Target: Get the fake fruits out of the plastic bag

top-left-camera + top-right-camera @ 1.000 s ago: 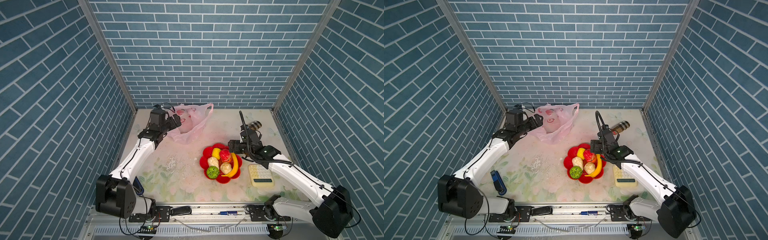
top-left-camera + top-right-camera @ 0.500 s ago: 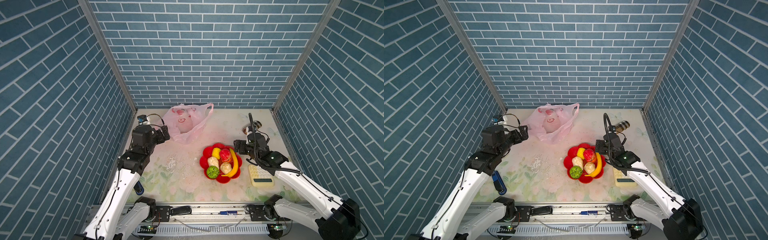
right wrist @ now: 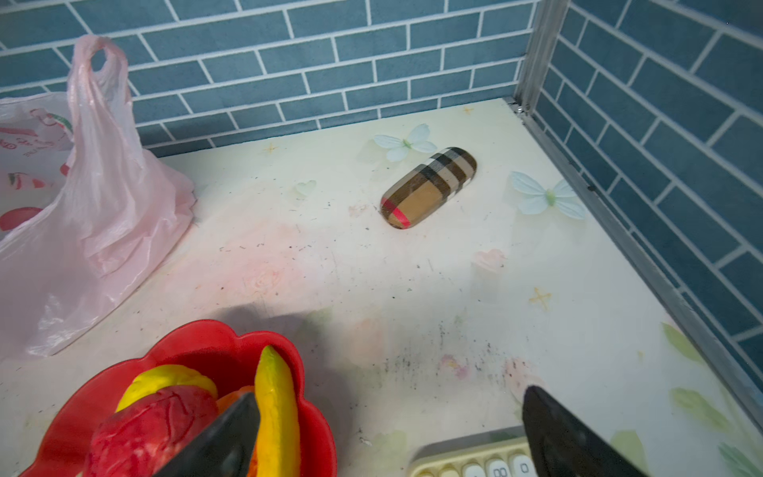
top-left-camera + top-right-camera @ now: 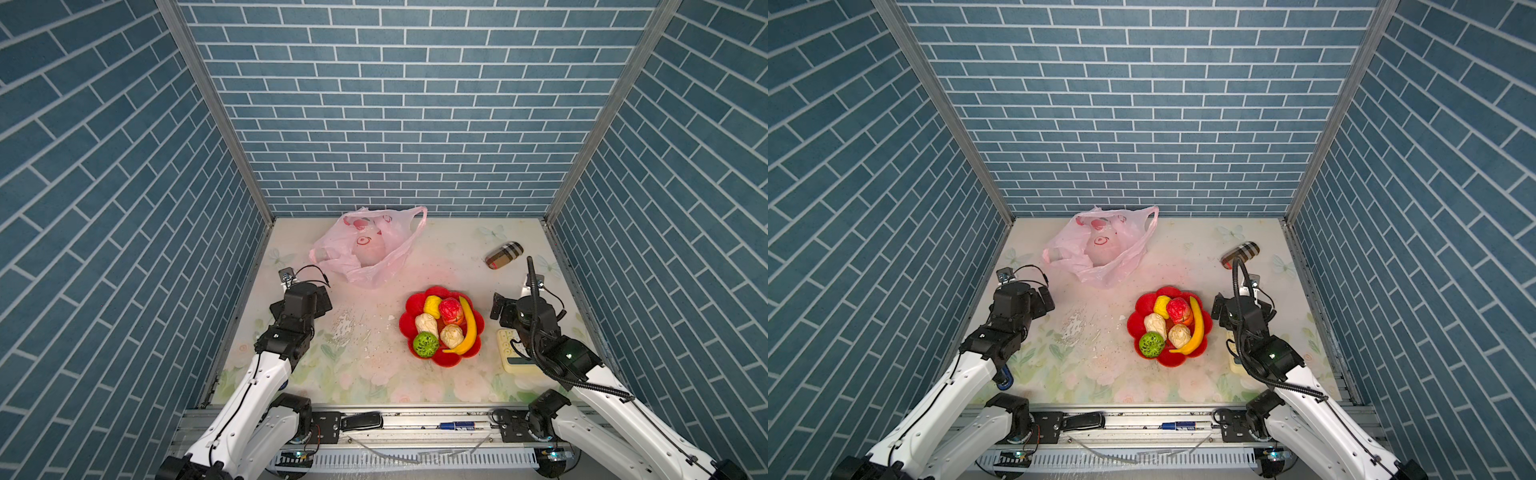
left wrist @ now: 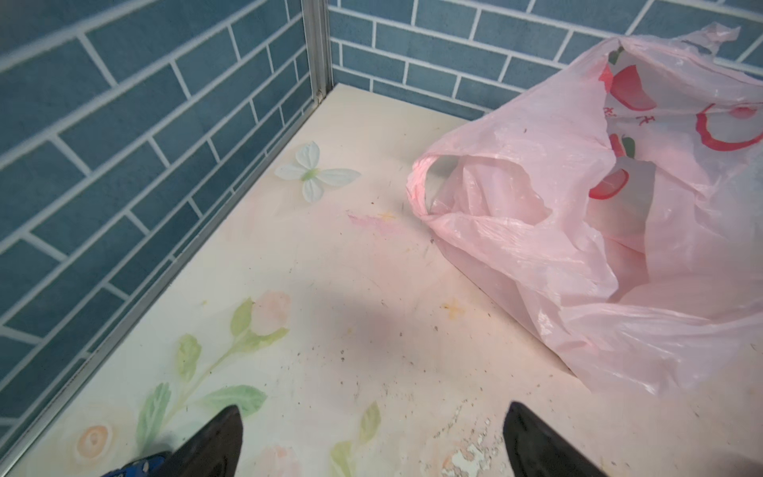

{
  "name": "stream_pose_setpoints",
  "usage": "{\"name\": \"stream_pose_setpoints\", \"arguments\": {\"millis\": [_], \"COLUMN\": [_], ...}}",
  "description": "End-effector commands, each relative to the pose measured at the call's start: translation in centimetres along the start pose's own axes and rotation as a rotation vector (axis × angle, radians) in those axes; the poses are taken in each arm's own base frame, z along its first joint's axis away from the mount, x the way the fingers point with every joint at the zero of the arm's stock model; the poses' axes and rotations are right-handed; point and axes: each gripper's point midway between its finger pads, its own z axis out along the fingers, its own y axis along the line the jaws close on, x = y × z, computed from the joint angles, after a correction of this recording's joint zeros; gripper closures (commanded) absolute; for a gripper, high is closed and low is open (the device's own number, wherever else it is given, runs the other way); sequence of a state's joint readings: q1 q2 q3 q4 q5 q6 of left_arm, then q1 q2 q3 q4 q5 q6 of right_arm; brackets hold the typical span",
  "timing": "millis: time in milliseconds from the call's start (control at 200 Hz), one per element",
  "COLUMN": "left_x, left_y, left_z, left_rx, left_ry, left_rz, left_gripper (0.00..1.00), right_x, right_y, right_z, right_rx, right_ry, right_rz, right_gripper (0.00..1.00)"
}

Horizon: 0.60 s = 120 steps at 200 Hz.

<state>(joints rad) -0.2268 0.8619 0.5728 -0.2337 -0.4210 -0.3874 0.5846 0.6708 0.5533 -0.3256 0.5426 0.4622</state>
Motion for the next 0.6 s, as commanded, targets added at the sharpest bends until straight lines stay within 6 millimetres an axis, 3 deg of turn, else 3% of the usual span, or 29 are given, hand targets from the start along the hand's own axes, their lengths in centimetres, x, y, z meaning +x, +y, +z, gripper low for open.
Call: {"name": "stream_pose_setpoints", "arguments": {"millis": [0, 225, 595], "left_x": [-1.7, -1.8, -1.1], "left_y": [0.3, -0.2, -1.8], "left_z": [0.7, 2.2, 4.4], "left_rx": [-0.050, -0.063, -0.021], "left_ry": [-0.099, -0.127, -0.160], "left_rz": [0.037, 0.118, 0.256], "left_gripper": [0.01, 0.01, 0.01], "right_x": [-0.6, -0.5, -0.3], "right_y": [-2.7, -4.2, -4.7], "right_z": [-0.9, -2.2, -2.1], "right_rx": [0.109, 0.129, 0.158], "right_ry": [-0.073, -0.136, -0.130], "right_rz": [-0.018, -0.022, -0.037], "right_gripper": [0.01, 0.01, 0.01]}}
